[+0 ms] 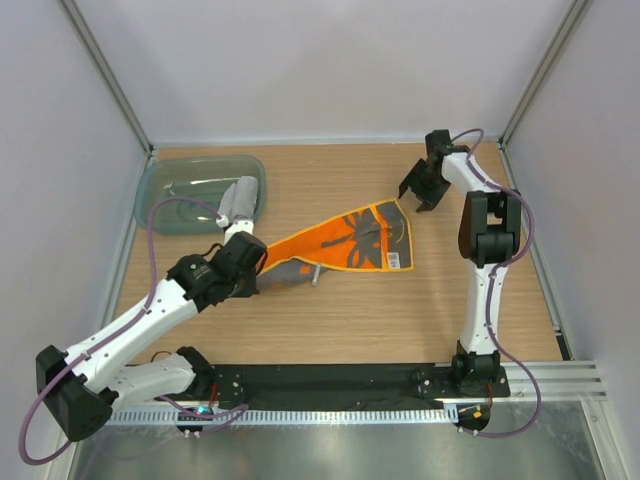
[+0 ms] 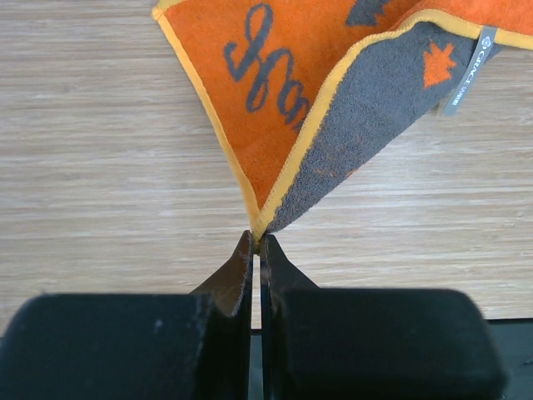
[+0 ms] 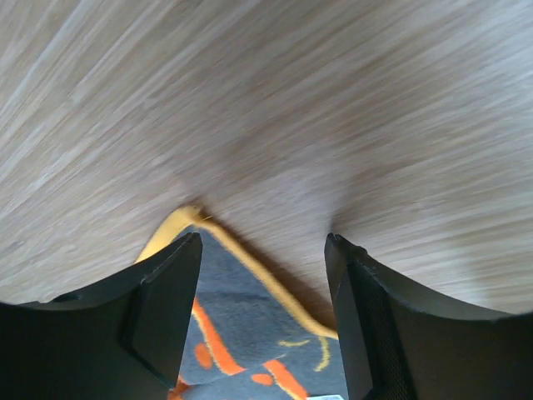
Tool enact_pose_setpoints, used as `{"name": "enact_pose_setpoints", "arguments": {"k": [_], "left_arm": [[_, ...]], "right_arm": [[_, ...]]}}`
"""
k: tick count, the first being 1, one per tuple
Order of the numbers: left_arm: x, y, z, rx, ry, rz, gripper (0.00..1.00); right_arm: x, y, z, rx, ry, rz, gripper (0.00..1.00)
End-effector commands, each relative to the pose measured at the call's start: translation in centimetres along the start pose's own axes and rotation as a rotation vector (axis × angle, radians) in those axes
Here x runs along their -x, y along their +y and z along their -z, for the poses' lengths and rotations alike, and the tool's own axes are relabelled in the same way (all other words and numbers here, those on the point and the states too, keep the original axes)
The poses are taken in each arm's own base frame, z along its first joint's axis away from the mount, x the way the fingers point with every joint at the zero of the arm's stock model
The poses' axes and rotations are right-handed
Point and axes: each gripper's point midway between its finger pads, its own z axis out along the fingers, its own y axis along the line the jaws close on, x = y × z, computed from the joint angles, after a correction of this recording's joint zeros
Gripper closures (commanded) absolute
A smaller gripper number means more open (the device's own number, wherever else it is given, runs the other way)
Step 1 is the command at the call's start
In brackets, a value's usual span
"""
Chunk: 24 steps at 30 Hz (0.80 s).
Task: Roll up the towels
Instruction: Flatten the towel
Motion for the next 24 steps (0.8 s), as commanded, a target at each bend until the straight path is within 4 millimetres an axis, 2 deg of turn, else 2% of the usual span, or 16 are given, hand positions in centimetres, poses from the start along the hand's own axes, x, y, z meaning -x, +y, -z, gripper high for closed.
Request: {"name": "enact_pose_setpoints", "arguments": {"k": [1,2,3,6,7,8,9,10,11,13,14,16,17,21,24], "left_arm": [[0.7,-0.3,-0.2,-0.007,-0.030,-0.005,1.00],[0.7,-0.3,-0.2,-0.007,-0.030,-0.007,1.00],[0.7,-0.4,-0.2,-0.008,-0.028,-0.007,1.00],[0.7,-0.5,-0.2,-0.014,-0.029,-0.007,1.00],[0.7,-0.6,-0.2,-0.018,-0.026,-0.009,1.00],[0.6,-0.6,-0.2,-0.019,-0.025,-0.010,1.00],[0.7,-0.6,-0.2,-0.020,-0.026,-0.008,1.00],[0.7,-0.8,-0.2,-0.028,-0.025,-0.011,1.00],[0.7,-0.8,-0.2,-0.031,-0.026,-0.012,1.00],[0.7,-0.8,0.0,-0.036,-0.029,-0.010,1.00],[0.8,-0.9,0.0,-0.041,-0.032,-0.009,1.00],[0.8,-0.9,0.0,-0.047,-0.035,-0.007,1.00],[0.8,-0.9,0.1,-0.052,-0.037,-0.004,1.00],[0.9,-0.9,0.3,-0.053,-0.045,0.000,1.00],[0.9,-0.8,0.4,-0.058,-0.050,0.005,1.00]], "right_arm": [[1.4,-1.4,2.3,-0.034,-0.056,0.020,0.31],[1.4,-1.7,3.8,-0.033,-0.081,0.024,0.31],[2.3,-3.0,4.5,-0.100,-0.148,0.035,0.30],[2.0,-4.8,7.8,-0.141,-0.215,0.049,0.31],[1.6,-5.4,8.3,-0.160,-0.225,0.054,0.31],[-0.3,-7.0,7.6,-0.189,-0.186,0.058,0.32],[-0.4,-6.9,9.3,-0.157,-0.222,0.055,0.32],[-1.5,-7.1,9.2,-0.133,-0.199,0.052,0.33],[-4.1,-8.7,8.3,-0.149,-0.147,0.050,0.33],[-5.9,-8.8,8.4,-0.106,-0.133,0.055,0.34],[-8.4,-9.7,7.5,-0.112,-0.071,0.068,0.35],[-10.0,-9.8,7.2,-0.081,-0.045,0.076,0.37],[-12.1,-10.3,6.6,-0.063,0.012,0.075,0.38],[-15.0,-10.1,5.8,-0.048,0.063,0.127,0.41],[-15.7,-10.4,5.2,-0.057,0.083,0.136,0.43]]}}
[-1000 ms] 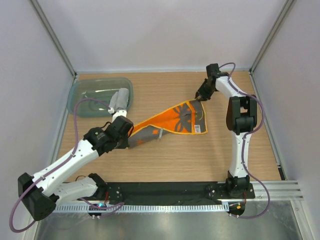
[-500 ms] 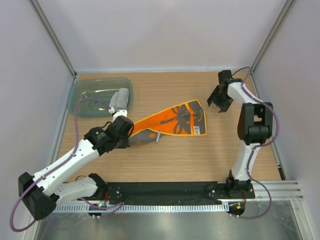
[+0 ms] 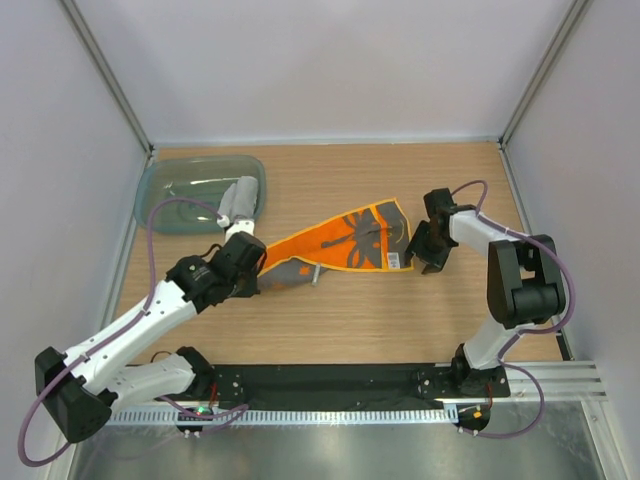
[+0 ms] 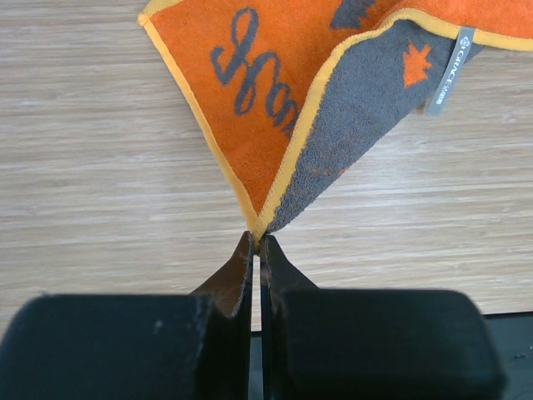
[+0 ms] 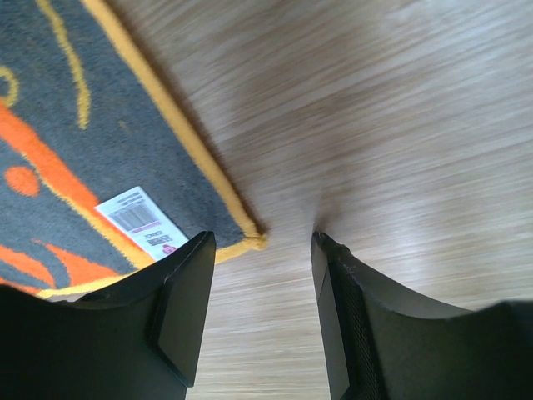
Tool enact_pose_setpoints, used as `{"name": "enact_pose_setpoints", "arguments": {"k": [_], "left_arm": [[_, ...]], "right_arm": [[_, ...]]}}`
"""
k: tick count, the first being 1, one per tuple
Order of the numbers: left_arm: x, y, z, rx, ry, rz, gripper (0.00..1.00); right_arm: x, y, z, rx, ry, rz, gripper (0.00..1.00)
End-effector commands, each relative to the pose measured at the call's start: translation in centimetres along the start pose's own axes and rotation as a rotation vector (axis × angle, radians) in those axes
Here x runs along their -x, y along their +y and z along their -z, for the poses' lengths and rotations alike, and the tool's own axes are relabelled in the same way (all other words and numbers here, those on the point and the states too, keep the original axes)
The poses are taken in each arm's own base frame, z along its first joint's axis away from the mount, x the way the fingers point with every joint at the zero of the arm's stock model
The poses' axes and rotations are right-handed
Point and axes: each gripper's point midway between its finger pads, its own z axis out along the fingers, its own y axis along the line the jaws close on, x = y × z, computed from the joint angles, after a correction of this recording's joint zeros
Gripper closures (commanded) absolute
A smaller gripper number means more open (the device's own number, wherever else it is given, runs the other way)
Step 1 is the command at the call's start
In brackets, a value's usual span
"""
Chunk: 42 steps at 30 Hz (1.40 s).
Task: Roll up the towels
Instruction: Flatten the towel
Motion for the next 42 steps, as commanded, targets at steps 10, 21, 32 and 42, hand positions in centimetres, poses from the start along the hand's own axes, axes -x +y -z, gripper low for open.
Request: {"name": "enact_pose_setpoints", "arguments": {"k": [10,21,32,42], "left_arm": [[0.9,-0.3,0.5,-0.030,-0.052,0.008,1.00],[0.9,-0.3,0.5,-0.025,-0.049,0.009,1.00],[2.3,0.0,4.7,-0.120,-0.129,0.049,1.00],[3.5,-1.7,13.9,-0.492,-0.297,0.023,1.00]], "right_arm": [[-1.2,2.1,-1.5,0.065,0.019,0.048,0.70],[-1.4,3.9,-0.1,0.159,0.022,0.063,0.99],[-2.1,8.0,15.6,0.581,-0.196,0.158,0.99],[-6.9,3.5,30.4,0.869,-0.621,0.247,0.99]]}}
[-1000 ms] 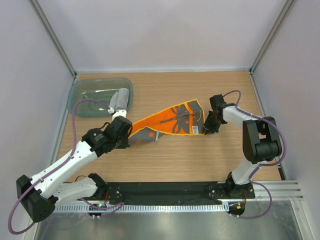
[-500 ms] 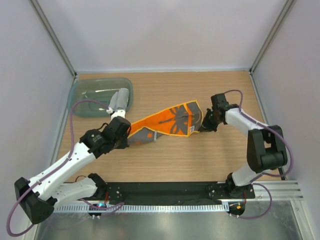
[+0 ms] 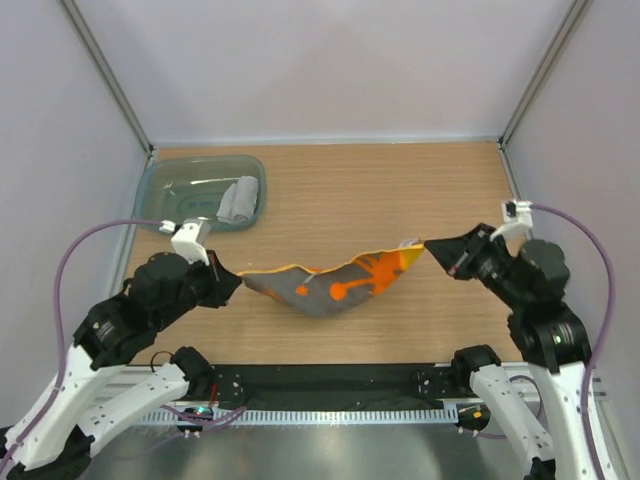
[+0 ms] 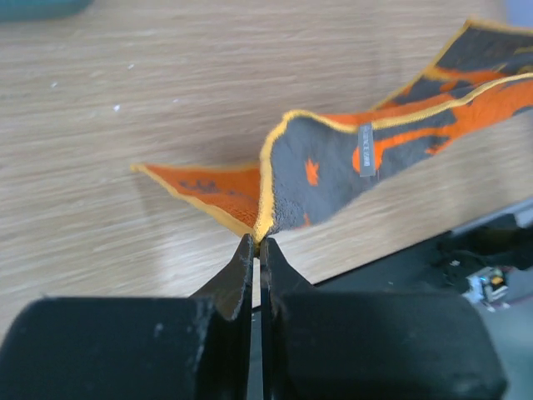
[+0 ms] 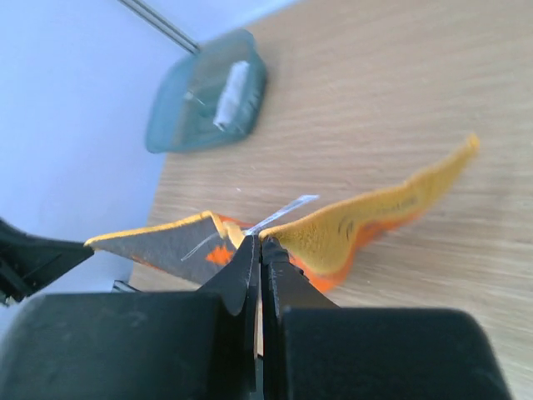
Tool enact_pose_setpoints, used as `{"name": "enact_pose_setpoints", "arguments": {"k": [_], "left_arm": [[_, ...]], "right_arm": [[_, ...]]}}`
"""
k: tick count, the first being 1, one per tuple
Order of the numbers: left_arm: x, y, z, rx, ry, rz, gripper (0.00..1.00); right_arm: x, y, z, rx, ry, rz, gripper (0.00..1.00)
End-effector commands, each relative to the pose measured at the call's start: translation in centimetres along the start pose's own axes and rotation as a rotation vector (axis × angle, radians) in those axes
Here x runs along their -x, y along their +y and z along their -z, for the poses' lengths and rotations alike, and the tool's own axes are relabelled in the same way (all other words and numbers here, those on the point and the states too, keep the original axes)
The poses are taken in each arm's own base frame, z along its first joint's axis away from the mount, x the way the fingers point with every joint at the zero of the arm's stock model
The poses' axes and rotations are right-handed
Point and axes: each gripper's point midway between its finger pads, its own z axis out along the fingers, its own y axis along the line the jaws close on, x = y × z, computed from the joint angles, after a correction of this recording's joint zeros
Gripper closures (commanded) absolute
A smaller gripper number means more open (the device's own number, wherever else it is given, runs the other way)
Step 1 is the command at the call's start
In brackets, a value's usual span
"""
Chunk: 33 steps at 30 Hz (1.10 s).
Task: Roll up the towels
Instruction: Flatten the towel
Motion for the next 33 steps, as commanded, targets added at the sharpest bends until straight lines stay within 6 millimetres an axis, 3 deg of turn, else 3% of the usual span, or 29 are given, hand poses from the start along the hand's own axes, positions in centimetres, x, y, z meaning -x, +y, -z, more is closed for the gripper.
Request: {"name": "enact_pose_setpoints", "arguments": {"k": [1,4,5,6,9,11,13,14,16,18,19,21,22,26,32,33], "left_arm": [[1.3,-2.5,3.4,-0.174,-0.042,-0.035,1.00],[3.2,-3.8,6.8,-0.281,-0.144,-0.021,1.00],[4.2,-3.8,8.1,-0.295,-0.190,-0.013,1.00],[4.5,-3.6,8.3,-0.285,-0.201,-0.009,1.00],[5.2,-2.7,7.3,-0.193,-0.195,-0.015,1.00],[4.9,-2.0,5.7,-0.119,-0.149,-0.039,1.00],[4.3,-1.0,2.4,0.005,-0.071,-0.072,1.00],[4.0,-0.7,1.4,0.039,-0.043,-0.083,1.00],[3.2,-0.1,-2.1,0.134,0.034,-0.108,1.00],[2.9,0.5,-4.5,0.195,0.089,-0.101,1.00],[2.3,0.7,-6.8,0.225,0.154,-0.096,1.00],[2.5,3.1,-8.8,0.310,0.203,-0.031,1.00],[1.5,4.2,-10.8,0.354,0.276,-0.019,1.00],[0.5,7.4,-15.3,0.419,0.382,0.041,1.00],[-0.8,10.3,-19.6,0.515,0.518,-0.003,1.00],[-0.1,10.3,-20.2,0.524,0.515,-0.008,1.00]], "right_arm": [[-0.6,1.5,4.4,0.064,-0.067,0.054,0.99],[0.3,2.6,7.6,0.085,-0.170,0.068,0.99],[0.7,1.9,8.0,0.042,-0.199,0.051,0.99],[1.3,2.0,8.7,0.024,-0.226,0.041,0.99],[2.3,0.8,7.8,-0.066,-0.229,-0.001,0.99],[2.6,-0.8,5.4,-0.153,-0.186,-0.027,0.99],[3.1,-2.8,3.2,-0.249,-0.175,-0.052,0.99],[2.8,-4.9,0.8,-0.346,-0.118,-0.062,0.99],[2.4,-7.0,-1.8,-0.425,-0.068,-0.083,0.99],[0.5,-10.0,-5.5,-0.516,0.046,-0.111,0.99],[0.4,-10.6,-7.2,-0.519,0.048,-0.126,0.99],[-1.3,-13.2,-10.0,-0.585,0.120,-0.141,0.99],[-1.5,-13.9,-10.8,-0.605,0.131,-0.136,0.99],[-2.0,-17.3,-14.7,-0.679,0.156,-0.100,0.99],[-2.9,-20.9,-18.6,-0.750,0.222,-0.102,0.99],[-2.9,-21.2,-19.2,-0.749,0.227,-0.106,0.99]]}}
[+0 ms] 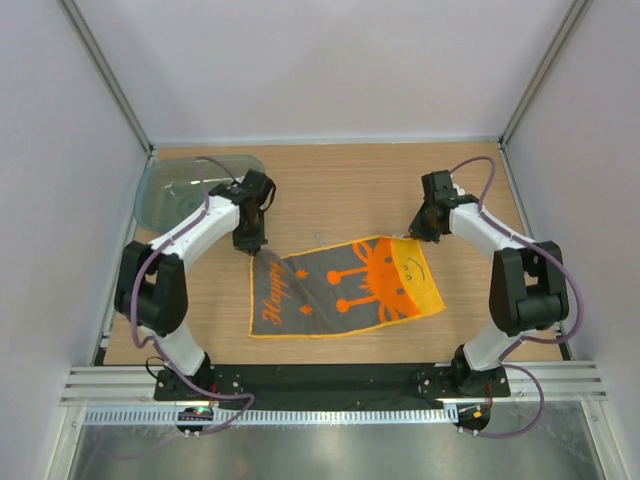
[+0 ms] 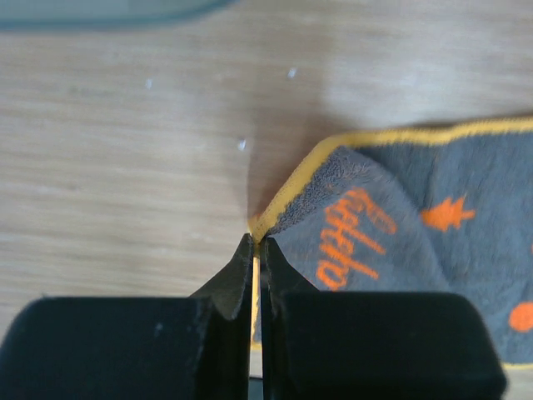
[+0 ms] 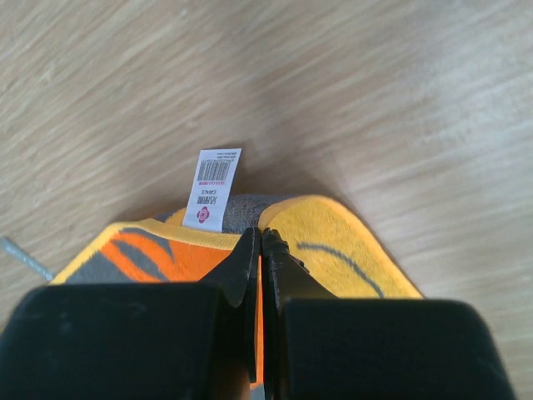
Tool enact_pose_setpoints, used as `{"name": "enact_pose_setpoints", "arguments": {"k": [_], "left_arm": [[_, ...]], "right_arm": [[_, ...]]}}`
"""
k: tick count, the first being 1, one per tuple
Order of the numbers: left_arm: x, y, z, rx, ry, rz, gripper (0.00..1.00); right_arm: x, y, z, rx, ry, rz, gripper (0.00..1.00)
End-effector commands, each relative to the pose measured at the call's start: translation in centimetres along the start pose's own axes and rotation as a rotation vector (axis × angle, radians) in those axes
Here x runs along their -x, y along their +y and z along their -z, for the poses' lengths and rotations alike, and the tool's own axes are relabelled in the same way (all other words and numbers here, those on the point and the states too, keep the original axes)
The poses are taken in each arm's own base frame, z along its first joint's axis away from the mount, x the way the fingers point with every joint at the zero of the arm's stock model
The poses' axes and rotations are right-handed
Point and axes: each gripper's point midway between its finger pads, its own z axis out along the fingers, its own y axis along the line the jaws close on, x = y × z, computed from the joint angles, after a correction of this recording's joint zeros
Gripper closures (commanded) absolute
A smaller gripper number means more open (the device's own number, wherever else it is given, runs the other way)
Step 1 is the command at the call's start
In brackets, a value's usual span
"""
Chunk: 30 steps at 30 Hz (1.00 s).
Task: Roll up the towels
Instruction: Flatten the towel
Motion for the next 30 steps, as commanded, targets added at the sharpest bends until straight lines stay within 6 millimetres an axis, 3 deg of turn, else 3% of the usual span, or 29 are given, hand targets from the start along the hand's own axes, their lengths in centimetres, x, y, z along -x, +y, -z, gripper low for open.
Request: {"name": "enact_pose_setpoints", "arguments": {"k": [1,5,10,15,17,18,21,23,26,27,30], "left_arm": [[3.0,-0.3,-0.3,0.019,-0.026,-0.030,1.00],[4.1,0.3,-1.5,0.093,-0.006,-0.050,1.00],[4.8,2.8,-1.7,0.243,-0.017,-0.073,1.00],[4.3,2.5,-2.3,0.230,0.008,-0.085,0.99],[4.1,2.3,-3.0,0.222,0.021,-0.087,0.87],[4.1,2.1,-3.2,0.216,0.027,-0.088,0.74],[3.9,1.9,-3.3,0.206,0.039,-0.086,0.52],[4.2,1.9,-2.6,0.200,0.019,-0.076,0.44],[4.4,2.1,-1.5,0.195,-0.005,-0.066,0.39],[4.6,2.1,-0.6,0.184,-0.024,-0.056,0.39],[4.4,2.0,1.4,0.155,-0.066,-0.027,0.39]], "right_arm": [[4.0,1.6,-1.0,0.027,-0.098,-0.008,0.99],[4.2,0.9,-3.7,-0.022,-0.061,-0.016,0.99],[6.3,-1.5,-4.9,-0.114,-0.081,-0.057,0.99],[7.7,-3.4,-5.7,-0.126,-0.080,-0.131,0.99],[7.4,-3.3,-6.1,-0.116,-0.063,-0.132,0.99],[7.4,-3.1,-6.3,-0.111,-0.059,-0.132,0.99],[6.9,-2.6,-6.7,-0.085,-0.037,-0.124,0.99],[6.9,-2.6,-6.7,-0.079,-0.033,-0.121,0.99],[7.7,-2.2,-6.0,-0.070,-0.049,-0.106,0.60],[8.4,-2.0,-5.7,-0.071,-0.068,-0.101,0.37],[10.3,-1.5,-4.2,-0.076,-0.110,-0.097,0.23]]}}
